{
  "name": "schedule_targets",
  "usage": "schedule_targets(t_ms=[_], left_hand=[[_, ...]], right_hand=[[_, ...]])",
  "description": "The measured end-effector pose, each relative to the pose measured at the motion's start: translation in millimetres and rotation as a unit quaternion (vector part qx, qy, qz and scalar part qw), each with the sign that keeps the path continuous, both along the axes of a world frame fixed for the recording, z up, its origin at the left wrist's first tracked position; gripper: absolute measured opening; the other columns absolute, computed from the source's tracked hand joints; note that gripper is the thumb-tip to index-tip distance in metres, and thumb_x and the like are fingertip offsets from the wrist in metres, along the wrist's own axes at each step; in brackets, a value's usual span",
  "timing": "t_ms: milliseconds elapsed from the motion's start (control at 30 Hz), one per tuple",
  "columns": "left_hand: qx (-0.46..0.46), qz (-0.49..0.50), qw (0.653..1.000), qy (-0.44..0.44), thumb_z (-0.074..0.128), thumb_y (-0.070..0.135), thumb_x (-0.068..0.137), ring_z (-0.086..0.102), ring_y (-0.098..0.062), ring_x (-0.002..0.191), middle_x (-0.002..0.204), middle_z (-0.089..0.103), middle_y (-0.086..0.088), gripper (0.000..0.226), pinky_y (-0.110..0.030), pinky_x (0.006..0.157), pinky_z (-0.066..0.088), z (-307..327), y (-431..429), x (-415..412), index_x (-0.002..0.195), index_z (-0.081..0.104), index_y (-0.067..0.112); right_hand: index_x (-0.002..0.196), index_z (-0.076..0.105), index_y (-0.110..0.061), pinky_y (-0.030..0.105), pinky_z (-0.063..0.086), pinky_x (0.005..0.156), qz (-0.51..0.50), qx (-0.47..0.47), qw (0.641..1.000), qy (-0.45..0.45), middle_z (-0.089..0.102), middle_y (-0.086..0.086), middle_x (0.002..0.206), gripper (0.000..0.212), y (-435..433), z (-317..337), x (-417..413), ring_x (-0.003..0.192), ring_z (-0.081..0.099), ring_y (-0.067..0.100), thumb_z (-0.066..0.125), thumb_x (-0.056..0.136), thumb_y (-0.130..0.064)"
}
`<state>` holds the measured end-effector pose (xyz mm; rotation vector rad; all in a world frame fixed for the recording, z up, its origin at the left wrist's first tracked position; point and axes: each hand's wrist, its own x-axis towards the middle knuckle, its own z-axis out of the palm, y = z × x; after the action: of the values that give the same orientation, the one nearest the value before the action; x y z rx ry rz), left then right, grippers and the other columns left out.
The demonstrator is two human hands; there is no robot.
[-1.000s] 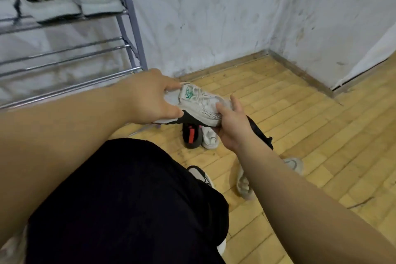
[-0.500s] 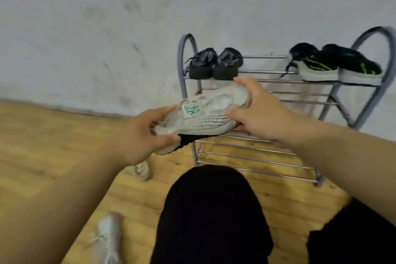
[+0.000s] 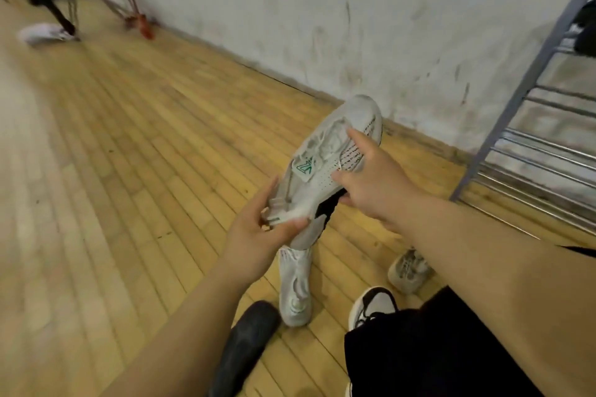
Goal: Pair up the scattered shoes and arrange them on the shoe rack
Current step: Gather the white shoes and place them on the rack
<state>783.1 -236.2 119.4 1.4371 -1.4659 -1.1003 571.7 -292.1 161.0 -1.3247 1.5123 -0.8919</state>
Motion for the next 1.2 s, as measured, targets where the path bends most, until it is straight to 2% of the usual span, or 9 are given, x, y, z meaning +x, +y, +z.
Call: schedule_targets(t_ms=[100, 233, 400, 633, 733, 833, 933, 1067, 1200], left_hand=[[0.075, 0.047, 0.996, 0.006, 0.069, 0.063, 0.084, 0.059, -0.009, 0.119, 0.136, 0.054, 0.014, 0.075, -0.023, 0.086, 0.049, -43.5, -2.7, 12.3, 0.150, 0.034, 0.055], [0.209, 0.022, 0.965, -0.160, 0.072, 0.062, 0.082, 0.056, -0.026, 0.125, 0.150, 0.043, -0.005, 0.091, -0.037, 0.097, 0.050, -133.9, -10.7, 16.7, 0.158, 0.026, 0.043], [0.334, -0.092, 0.897, -0.274, 0.068, 0.085, 0.051, 0.058, -0.036, 0.120, 0.145, 0.045, -0.015, 0.126, -0.048, 0.097, 0.054, -221.8, -17.5, 7.5, 0.159, 0.017, 0.044], [0.329, -0.074, 0.837, -0.430, 0.063, 0.056, 0.082, 0.051, -0.037, 0.126, 0.147, 0.040, -0.012, 0.098, -0.050, 0.098, 0.044, -256.5, -19.6, -26.5, 0.157, 0.001, 0.050], [0.325, -0.037, 0.865, -0.380, 0.042, 0.053, 0.092, 0.053, -0.038, 0.121, 0.147, 0.037, -0.011, 0.073, -0.046, 0.091, 0.046, -249.7, -23.4, -36.4, 0.155, 0.006, 0.052], [0.309, 0.001, 0.923, -0.229, 0.050, 0.047, 0.088, 0.058, -0.034, 0.108, 0.141, 0.044, -0.011, 0.075, -0.040, 0.087, 0.054, -218.6, -44.4, -47.6, 0.155, 0.018, 0.049], [0.248, -0.012, 0.963, -0.105, 0.066, 0.029, 0.085, 0.060, -0.025, 0.106, 0.145, 0.050, -0.003, 0.087, -0.030, 0.074, 0.052, -165.9, -68.7, -62.4, 0.160, 0.022, 0.040], [0.125, -0.063, 0.990, -0.024, 0.072, 0.024, 0.088, 0.057, -0.018, 0.124, 0.147, 0.051, 0.010, 0.088, -0.032, 0.093, 0.049, -77.7, -92.4, -91.5, 0.160, 0.023, 0.036], [0.037, -0.164, 0.985, -0.029, 0.077, 0.017, 0.084, 0.060, 0.001, 0.118, 0.133, 0.062, 0.021, 0.086, -0.018, 0.092, 0.045, 10.0, -93.4, -118.9, 0.155, 0.035, 0.040]], right_hand=[[0.157, 0.018, -0.051, 0.033, 0.061, 0.061, 0.022, 0.009, 0.991, 0.135, 0.042, -0.005, 0.156, 0.083, -8.6, -2.7, -16.9, 0.094, 0.069, 0.021, 0.058, 0.097, -0.010], [0.161, 0.010, -0.044, 0.026, 0.044, 0.067, 0.104, 0.036, 0.939, 0.327, 0.045, 0.008, 0.153, 0.084, -16.6, -20.5, -26.6, 0.107, 0.060, 0.027, 0.047, 0.097, -0.006], [0.161, 0.011, -0.043, 0.037, 0.059, 0.080, 0.134, 0.085, 0.918, 0.365, 0.044, 0.004, 0.153, 0.084, -26.4, -34.7, -34.2, 0.104, 0.061, 0.023, 0.049, 0.098, -0.004], [0.160, 0.013, -0.046, 0.022, 0.046, 0.038, 0.096, 0.109, 0.923, 0.356, 0.054, 0.002, 0.144, 0.087, -42.4, -50.9, -64.6, 0.065, 0.060, 0.016, 0.053, 0.096, -0.002], [0.159, 0.013, -0.047, 0.037, 0.064, 0.070, 0.081, 0.106, 0.924, 0.359, 0.038, -0.004, 0.160, 0.090, -48.3, -47.8, -72.3, 0.092, 0.070, 0.025, 0.057, 0.095, -0.002], [0.160, 0.015, -0.045, 0.043, 0.053, 0.101, 0.056, 0.082, 0.933, 0.346, 0.033, -0.006, 0.163, 0.090, -51.1, -32.7, -79.5, 0.123, 0.061, 0.026, 0.060, 0.095, -0.003], [0.160, 0.019, -0.043, 0.038, 0.051, 0.101, 0.022, 0.036, 0.938, 0.344, 0.040, -0.004, 0.160, 0.085, -46.9, -5.1, -92.3, 0.119, 0.061, 0.023, 0.061, 0.095, -0.007], [0.160, 0.022, -0.042, 0.016, 0.035, 0.101, -0.021, -0.050, 0.935, 0.352, 0.034, -0.009, 0.163, 0.082, -21.7, 55.3, -124.9, 0.134, 0.051, 0.017, 0.065, 0.096, -0.015], [0.157, 0.025, -0.048, 0.022, 0.032, 0.107, -0.058, -0.120, 0.912, 0.388, 0.039, -0.012, 0.159, 0.081, 32.1, 118.4, -184.9, 0.139, 0.045, 0.015, 0.068, 0.095, -0.018]])
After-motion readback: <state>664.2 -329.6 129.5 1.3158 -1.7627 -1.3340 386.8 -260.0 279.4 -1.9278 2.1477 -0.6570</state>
